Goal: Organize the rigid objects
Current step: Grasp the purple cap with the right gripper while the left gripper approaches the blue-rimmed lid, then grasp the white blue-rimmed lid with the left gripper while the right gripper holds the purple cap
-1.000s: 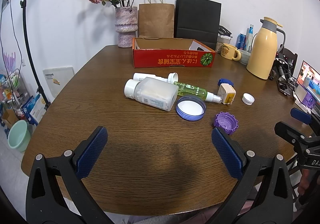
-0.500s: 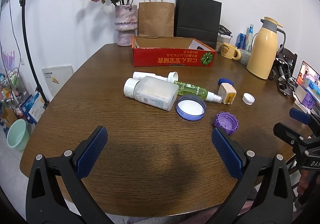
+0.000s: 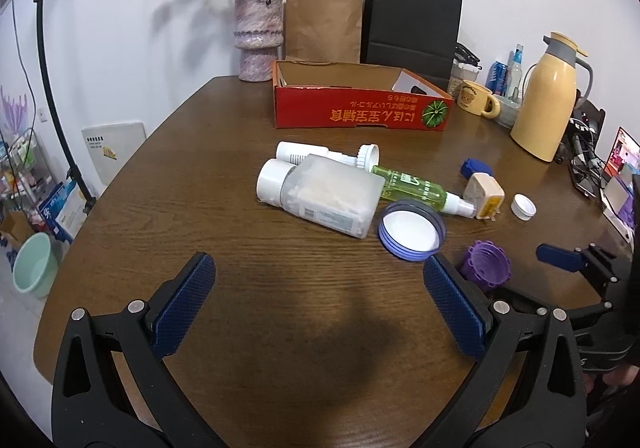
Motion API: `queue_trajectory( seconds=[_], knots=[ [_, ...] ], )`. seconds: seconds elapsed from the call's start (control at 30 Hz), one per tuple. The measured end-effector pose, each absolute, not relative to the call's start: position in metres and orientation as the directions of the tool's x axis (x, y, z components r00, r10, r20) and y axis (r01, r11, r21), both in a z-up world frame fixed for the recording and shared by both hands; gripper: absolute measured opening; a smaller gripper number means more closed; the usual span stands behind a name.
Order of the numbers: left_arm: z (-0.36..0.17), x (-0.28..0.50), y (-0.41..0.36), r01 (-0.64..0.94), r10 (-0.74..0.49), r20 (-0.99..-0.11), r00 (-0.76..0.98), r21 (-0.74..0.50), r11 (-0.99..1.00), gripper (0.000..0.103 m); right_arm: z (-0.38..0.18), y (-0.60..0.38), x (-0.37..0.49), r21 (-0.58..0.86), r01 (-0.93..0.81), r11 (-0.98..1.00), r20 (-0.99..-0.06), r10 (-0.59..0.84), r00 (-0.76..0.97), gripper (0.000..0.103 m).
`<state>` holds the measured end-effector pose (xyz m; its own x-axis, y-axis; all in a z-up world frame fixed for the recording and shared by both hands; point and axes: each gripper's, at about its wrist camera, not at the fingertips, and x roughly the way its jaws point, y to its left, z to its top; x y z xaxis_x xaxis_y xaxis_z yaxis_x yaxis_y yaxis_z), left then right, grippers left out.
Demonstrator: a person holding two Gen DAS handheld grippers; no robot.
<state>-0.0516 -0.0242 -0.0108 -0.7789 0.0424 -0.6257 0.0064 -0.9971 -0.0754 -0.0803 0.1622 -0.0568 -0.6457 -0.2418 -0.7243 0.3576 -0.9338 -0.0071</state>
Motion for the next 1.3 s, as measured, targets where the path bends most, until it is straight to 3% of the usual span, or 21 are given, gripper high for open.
queue_trajectory(
  seconds=[0.2, 0.27, 0.97, 1.3],
  knots=[
    [-0.016, -0.065, -0.023, -0.01, 0.054, -0.641, -0.765, -0.073, -0.997, 0.103, -0.07, 0.154, -0.097, 0.002, 0.379, -0.925, -0.76, -0.248, -0.601, 0.073],
    [-0.018, -0.069, -0.021, -0.018, 0.062, -0.649, -0.758, -0.074, -0.997, 0.103, -0.072, 0.153, -0.101, 0.016, 0.388, -0.922, -0.767, -0.26, -0.587, 0.057],
    [-0.035, -0.104, 0.042, -0.094, 0.117, -0.714, -0.69, -0.072, -0.993, 0.102, -0.058, 0.19, -0.121, 0.005, 0.371, -0.929, -0.731, -0.256, -0.633, 0.057],
    [-0.051, -0.129, 0.062, -0.049, 0.074, -0.767, -0.638, -0.056, -0.997, 0.083, -0.055, 0.215, -0.134, -0.016, 0.371, -0.928, -0.721, -0.247, -0.647, 0.057]
  ],
)
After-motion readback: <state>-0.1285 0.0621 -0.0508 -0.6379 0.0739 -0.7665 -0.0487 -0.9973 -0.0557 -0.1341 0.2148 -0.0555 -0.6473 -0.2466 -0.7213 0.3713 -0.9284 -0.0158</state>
